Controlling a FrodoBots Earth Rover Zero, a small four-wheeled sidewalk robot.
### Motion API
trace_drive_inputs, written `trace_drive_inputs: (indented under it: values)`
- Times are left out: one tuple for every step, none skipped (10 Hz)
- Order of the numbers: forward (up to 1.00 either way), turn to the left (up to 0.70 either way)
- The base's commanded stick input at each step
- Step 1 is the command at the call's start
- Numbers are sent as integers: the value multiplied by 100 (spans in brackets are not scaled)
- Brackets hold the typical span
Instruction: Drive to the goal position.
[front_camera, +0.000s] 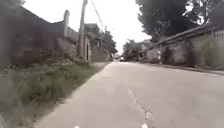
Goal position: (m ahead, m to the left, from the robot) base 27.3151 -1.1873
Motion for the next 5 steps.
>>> trace_drive_inputs:
  values:
    - [100, -7]
    - [100, -7]
    - [100, -7]
    - [100, -7]
    - [100, -7]
